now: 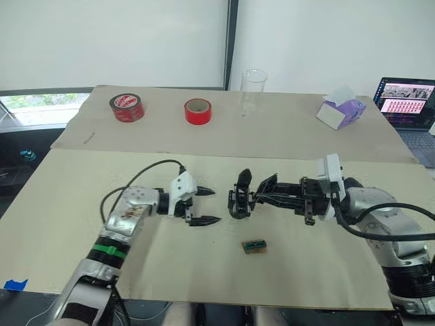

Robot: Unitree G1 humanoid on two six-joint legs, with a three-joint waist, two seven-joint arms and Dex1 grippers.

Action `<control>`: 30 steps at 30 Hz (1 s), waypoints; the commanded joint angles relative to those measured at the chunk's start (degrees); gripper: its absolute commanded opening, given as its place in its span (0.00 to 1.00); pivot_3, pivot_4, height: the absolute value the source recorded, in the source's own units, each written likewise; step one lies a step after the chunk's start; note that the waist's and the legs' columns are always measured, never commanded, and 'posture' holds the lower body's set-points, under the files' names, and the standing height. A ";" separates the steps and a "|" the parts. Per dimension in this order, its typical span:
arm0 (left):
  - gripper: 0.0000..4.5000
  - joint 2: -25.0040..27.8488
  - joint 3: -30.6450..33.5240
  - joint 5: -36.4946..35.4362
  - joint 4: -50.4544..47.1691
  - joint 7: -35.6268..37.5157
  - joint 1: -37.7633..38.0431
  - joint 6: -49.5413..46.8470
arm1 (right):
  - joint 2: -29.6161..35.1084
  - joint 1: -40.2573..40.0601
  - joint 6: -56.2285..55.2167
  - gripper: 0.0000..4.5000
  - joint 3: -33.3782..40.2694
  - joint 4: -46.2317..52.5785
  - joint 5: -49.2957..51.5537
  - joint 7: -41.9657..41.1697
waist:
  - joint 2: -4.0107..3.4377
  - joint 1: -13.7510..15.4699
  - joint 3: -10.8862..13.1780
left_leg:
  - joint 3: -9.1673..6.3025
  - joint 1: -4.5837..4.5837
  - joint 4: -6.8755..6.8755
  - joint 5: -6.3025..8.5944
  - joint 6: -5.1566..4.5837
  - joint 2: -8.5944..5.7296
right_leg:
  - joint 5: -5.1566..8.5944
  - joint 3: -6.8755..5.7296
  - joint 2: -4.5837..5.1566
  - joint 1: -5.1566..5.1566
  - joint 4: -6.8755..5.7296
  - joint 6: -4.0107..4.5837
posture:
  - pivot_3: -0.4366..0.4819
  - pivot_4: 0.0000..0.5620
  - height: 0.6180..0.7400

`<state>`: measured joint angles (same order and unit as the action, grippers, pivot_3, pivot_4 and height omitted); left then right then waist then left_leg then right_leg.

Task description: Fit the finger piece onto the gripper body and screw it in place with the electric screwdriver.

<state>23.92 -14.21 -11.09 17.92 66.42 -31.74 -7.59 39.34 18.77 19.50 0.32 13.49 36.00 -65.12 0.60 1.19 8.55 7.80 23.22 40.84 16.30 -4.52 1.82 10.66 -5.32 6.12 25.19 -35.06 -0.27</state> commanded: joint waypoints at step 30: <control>0.51 -10.33 -3.17 7.88 18.76 -2.51 -5.30 13.00 | -5.18 9.48 -5.22 0.09 -7.63 -10.29 -9.59 -8.05 | -0.03 -0.40 -0.02 | -0.07 -0.06 0.04 0.03 -0.07 0.00 | -0.04 -0.15 0.15 -0.06 -0.04 0.05 | 0.48 0.27 1.00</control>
<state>13.60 -16.97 -4.49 35.07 63.87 -37.34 5.15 34.41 26.75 15.81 -7.42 3.57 26.86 -72.50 0.57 0.80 8.54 7.74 23.15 40.88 16.33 -4.60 1.82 10.62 -5.46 6.27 25.13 -35.09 -0.22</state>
